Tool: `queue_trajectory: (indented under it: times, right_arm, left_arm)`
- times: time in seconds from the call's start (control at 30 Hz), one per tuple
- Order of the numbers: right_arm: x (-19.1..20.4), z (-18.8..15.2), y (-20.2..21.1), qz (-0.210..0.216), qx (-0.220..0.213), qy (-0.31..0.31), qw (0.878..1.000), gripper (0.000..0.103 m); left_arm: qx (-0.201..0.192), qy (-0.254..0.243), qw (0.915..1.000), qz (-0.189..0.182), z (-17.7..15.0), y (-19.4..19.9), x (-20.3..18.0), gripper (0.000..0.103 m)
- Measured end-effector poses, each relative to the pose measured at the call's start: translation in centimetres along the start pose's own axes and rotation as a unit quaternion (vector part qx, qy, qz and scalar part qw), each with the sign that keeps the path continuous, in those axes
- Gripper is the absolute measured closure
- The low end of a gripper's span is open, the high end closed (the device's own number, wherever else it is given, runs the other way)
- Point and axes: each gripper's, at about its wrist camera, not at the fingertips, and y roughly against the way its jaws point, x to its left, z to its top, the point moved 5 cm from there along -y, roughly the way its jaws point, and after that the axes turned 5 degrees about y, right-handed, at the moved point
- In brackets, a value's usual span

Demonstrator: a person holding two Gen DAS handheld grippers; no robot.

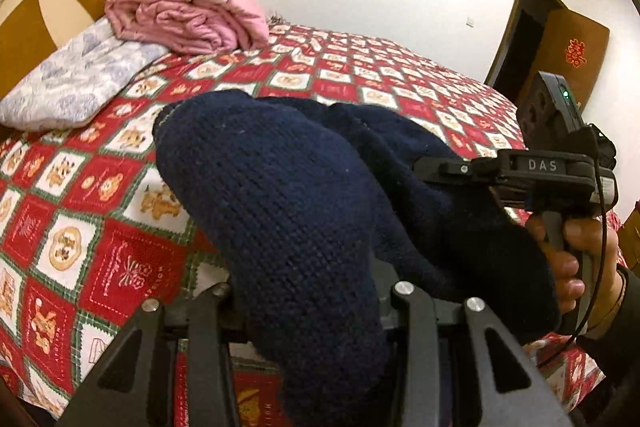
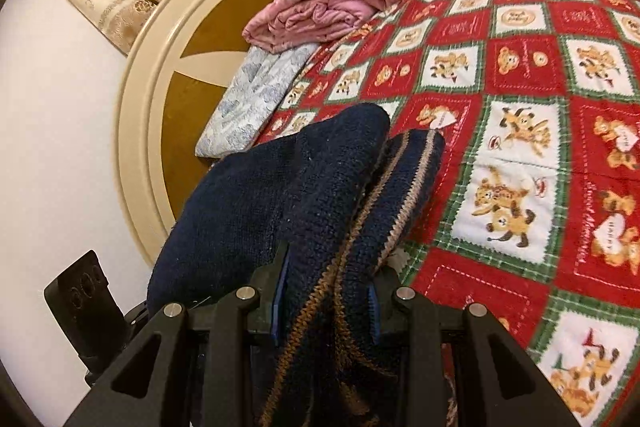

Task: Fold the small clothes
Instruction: 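Carry the folded sweater with both tools toward the bed headboard, then lower the folded sweater onto the quilt and open both tools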

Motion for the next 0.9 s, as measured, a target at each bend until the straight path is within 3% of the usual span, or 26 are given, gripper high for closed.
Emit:
queue_trajectory:
  times: [0.23, 0.5, 0.63, 0.9]
  right_arm:
    - [-1.8, -0.3, -2.4, -0.024, 0.020, -0.002, 1.000, 0.070]
    - [-4.2, -1.2, -3.6, -0.046, 0.041, -0.019, 0.998, 0.068]
    - [-4.6, -1.4, -3.6, -0.052, 0.041, -0.024, 0.998, 0.066]
    - [-4.1, -2.6, -2.7, -0.093, 0.045, 0.004, 0.995, 0.051]
  left_arm:
    - [0.024, 0.021, 0.9995, -0.007, -2.1, -2.1, 2.7, 0.058]
    - [0.006, 0.028, 0.9994, -0.021, -3.2, -2.4, 3.2, 0.050]
    - [-0.010, 0.044, 0.9988, -0.018, -3.7, -2.4, 3.7, 0.038]
    - [-0.016, 0.078, 0.9968, -0.006, -5.1, -1.2, 3.9, 0.032]
